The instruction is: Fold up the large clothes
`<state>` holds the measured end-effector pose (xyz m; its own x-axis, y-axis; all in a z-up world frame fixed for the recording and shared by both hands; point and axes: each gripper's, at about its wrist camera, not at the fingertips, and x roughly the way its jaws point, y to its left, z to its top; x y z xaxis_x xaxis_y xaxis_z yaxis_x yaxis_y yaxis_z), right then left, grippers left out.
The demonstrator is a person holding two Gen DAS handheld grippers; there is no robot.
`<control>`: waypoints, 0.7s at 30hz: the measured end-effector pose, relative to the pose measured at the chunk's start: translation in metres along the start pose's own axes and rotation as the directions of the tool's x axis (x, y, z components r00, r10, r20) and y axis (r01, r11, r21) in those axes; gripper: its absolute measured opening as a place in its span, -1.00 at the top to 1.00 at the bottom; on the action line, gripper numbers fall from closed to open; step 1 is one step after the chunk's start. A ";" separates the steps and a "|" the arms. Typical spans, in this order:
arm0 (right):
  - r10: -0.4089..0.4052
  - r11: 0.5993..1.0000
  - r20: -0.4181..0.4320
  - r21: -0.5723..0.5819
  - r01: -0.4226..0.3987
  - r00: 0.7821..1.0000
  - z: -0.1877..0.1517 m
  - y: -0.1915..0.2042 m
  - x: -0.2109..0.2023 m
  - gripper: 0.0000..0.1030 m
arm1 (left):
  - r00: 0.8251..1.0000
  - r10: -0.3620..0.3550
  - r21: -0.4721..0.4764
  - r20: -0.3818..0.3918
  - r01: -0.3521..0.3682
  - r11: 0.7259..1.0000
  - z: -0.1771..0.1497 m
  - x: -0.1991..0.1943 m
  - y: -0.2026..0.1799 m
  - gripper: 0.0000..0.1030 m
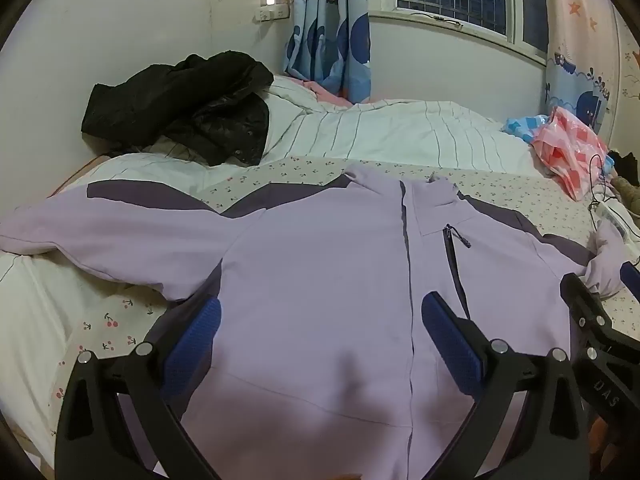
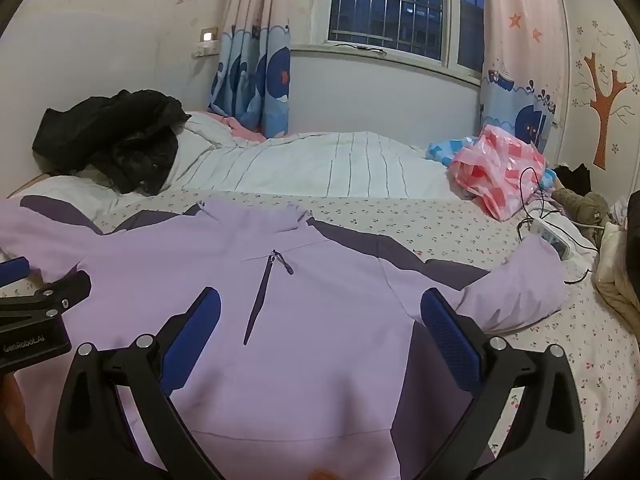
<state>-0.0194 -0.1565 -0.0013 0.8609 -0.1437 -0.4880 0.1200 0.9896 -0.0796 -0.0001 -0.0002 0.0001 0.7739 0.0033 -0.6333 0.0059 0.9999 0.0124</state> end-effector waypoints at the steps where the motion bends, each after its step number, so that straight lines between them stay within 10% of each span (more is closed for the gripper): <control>1: -0.004 1.000 0.002 -0.006 0.004 1.000 0.000 0.000 0.000 -0.88 | 1.000 0.002 0.002 0.001 -0.002 1.000 0.000 0.000 0.000 -0.87; 21: 0.006 1.000 -0.007 -0.001 -0.006 1.000 -0.001 0.004 0.002 -0.88 | 1.000 0.029 0.049 0.010 -0.030 0.998 0.002 0.001 -0.003 -0.87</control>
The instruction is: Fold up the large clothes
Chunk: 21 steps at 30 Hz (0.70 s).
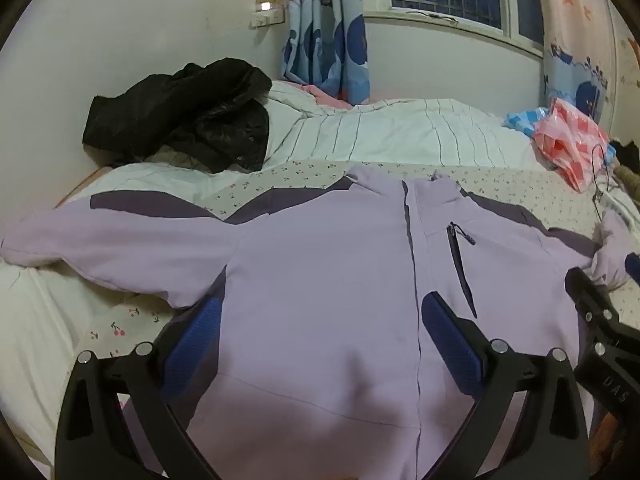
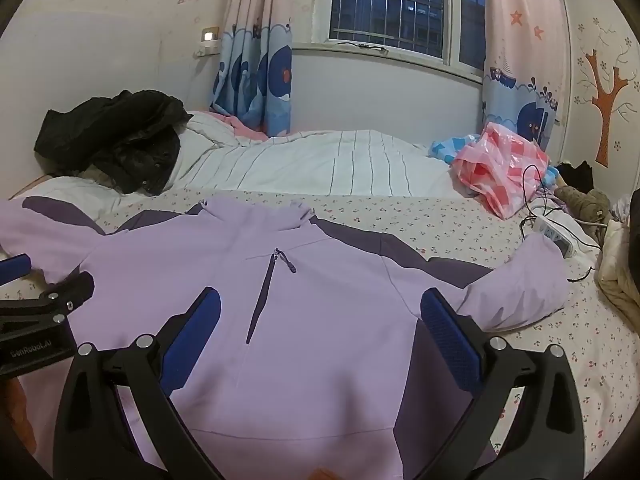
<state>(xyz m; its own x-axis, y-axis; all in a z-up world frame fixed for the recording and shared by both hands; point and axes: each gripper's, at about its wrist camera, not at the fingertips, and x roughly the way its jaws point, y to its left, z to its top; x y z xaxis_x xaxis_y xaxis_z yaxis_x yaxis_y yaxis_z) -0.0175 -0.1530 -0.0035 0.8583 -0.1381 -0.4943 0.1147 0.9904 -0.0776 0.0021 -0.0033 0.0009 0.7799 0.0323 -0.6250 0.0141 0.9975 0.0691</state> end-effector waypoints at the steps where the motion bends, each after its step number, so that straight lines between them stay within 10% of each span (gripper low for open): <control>1: 0.001 1.000 0.000 0.000 -0.001 1.000 0.000 -0.001 0.000 -0.88 | 1.000 -0.001 -0.003 -0.003 0.001 1.000 0.001 0.000 0.000 -0.87; 21: 0.004 1.000 0.003 0.005 -0.004 1.000 0.001 -0.001 -0.002 -0.88 | 1.000 -0.020 -0.058 -0.008 0.020 0.998 0.000 -0.003 0.009 -0.87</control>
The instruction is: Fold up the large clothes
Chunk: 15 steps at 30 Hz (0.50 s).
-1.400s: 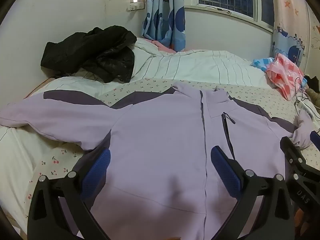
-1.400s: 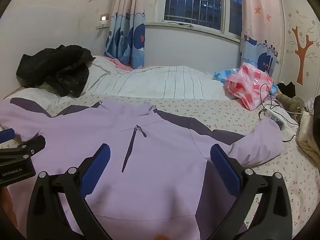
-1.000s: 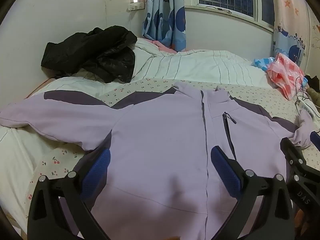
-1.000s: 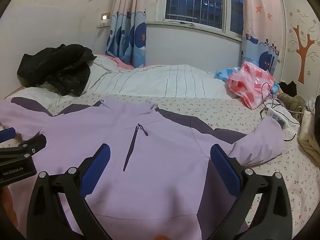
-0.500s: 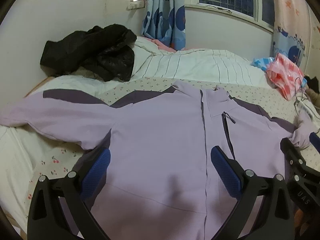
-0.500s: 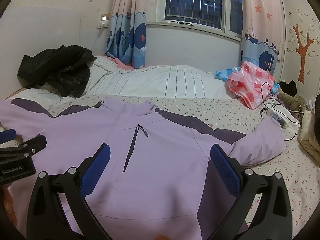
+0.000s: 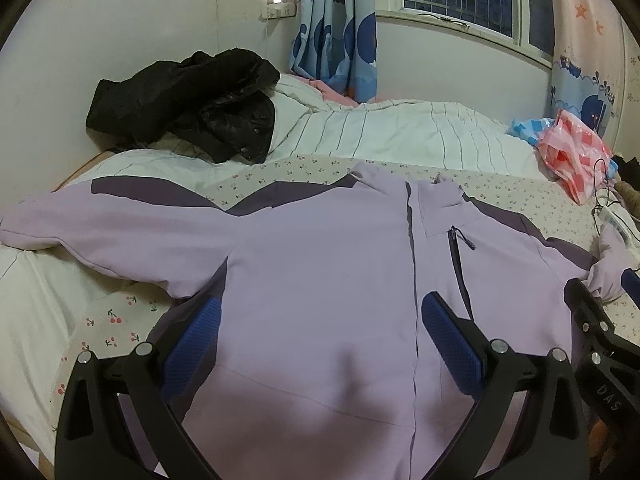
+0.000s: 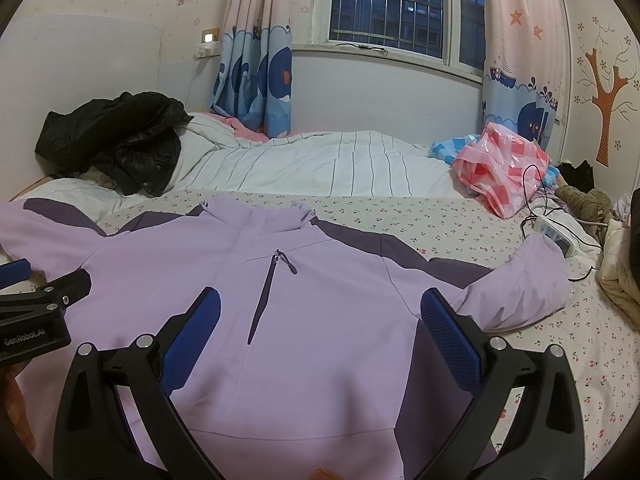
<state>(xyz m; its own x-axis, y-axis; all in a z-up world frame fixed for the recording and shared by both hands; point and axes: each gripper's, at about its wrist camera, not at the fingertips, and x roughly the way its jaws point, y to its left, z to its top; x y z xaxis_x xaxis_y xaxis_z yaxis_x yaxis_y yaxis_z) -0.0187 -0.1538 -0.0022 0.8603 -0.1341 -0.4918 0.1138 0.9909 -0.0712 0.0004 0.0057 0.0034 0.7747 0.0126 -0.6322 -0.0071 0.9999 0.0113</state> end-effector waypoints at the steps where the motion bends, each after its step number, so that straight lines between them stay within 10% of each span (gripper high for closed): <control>1: -0.001 1.000 0.000 0.000 0.001 1.000 0.000 0.000 0.000 -0.88 | 1.000 -0.005 0.002 0.006 0.005 1.000 0.000 -0.001 0.000 -0.87; 15: 0.001 1.000 0.001 0.000 -0.001 1.000 0.000 0.001 0.000 -0.88 | 0.997 0.039 0.001 0.068 -0.039 0.999 0.004 -0.011 -0.002 -0.87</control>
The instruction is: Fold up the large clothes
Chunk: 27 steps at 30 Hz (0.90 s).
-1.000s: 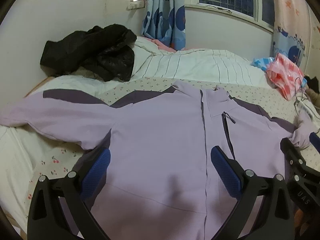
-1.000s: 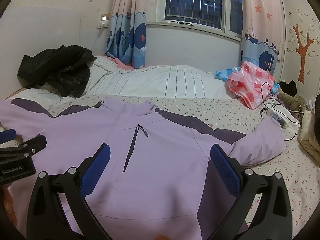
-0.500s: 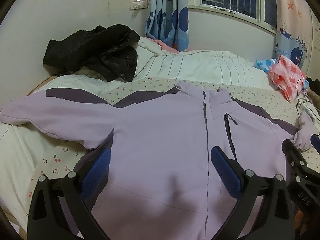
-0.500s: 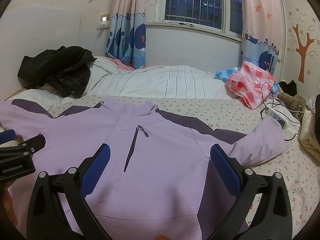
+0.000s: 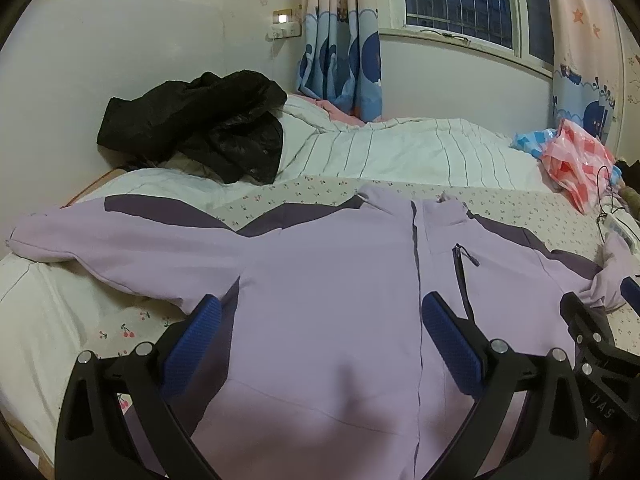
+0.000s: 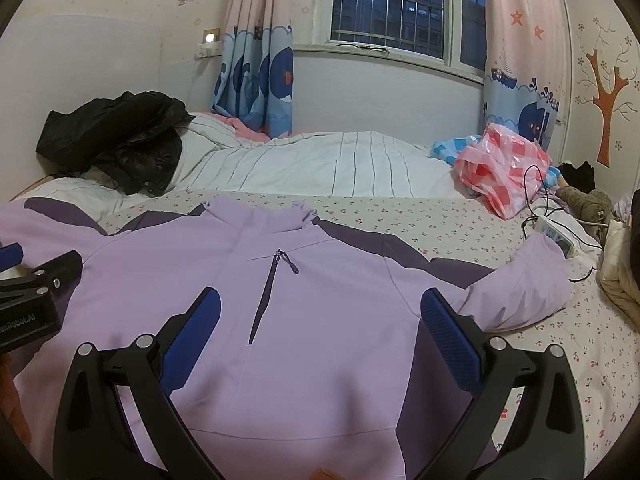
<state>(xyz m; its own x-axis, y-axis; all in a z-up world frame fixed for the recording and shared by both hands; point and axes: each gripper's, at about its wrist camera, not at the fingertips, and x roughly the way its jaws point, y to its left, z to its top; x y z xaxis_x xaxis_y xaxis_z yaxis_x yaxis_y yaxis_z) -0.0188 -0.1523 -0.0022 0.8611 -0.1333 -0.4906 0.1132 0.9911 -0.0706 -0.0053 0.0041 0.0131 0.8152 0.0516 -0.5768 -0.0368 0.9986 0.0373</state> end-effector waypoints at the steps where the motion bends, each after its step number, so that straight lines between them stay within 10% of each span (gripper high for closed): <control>1: 0.001 1.000 -0.002 0.001 -0.001 1.000 0.000 0.001 0.000 -0.88 | 1.000 0.001 0.001 0.001 -0.001 1.000 0.000 0.000 0.000 -0.87; 27: 0.008 1.000 -0.012 0.004 -0.008 1.000 -0.003 0.001 0.005 -0.88 | 0.999 0.015 0.006 0.029 -0.015 1.000 0.003 -0.004 0.000 -0.87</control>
<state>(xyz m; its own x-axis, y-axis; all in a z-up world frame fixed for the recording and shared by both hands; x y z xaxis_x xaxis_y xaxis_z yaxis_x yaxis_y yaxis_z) -0.0159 -0.1516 -0.0075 0.8558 -0.1252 -0.5019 0.1082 0.9921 -0.0629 -0.0073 0.0035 0.0177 0.8309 0.0664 -0.5525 -0.0461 0.9977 0.0507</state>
